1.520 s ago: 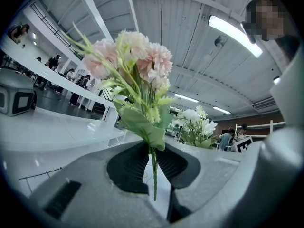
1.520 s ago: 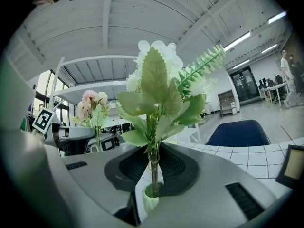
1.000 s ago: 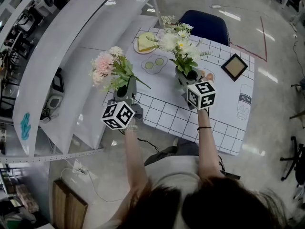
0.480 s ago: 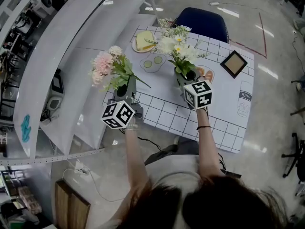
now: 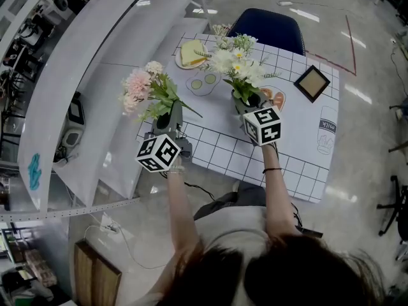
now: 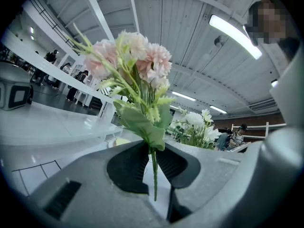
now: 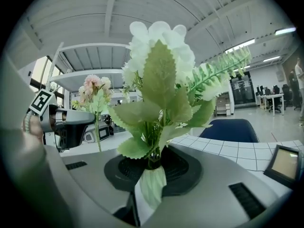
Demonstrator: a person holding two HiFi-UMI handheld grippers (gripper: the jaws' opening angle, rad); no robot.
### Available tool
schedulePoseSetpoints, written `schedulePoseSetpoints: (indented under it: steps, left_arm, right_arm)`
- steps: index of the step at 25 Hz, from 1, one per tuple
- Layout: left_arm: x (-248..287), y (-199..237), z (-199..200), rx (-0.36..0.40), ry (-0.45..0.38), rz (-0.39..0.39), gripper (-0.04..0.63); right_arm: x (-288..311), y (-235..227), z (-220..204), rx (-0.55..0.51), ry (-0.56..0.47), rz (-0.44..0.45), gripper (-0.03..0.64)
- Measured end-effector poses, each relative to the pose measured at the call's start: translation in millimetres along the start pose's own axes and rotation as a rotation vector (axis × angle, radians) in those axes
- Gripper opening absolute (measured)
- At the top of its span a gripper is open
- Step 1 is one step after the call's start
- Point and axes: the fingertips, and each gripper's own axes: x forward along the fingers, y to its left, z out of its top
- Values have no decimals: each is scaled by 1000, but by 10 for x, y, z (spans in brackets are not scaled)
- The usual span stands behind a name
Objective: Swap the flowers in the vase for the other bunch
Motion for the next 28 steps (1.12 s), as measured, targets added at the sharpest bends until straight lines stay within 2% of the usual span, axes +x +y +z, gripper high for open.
schedulePoseSetpoints:
  steps: [5,11,28]
  left_arm:
    - [-3,-9,-17,-2,0,0,54]
    - [-11,-23,-24,-3,2,0,54]
    - [-27,-75,-87,-11,11,-4,54]
  right_arm:
    - [-7,15,-11,-16,1,-3,55]
    - [-24,16,-2,-12,-11,-3,91]
    - [-104,26,-54,-32,-13,-14,103]
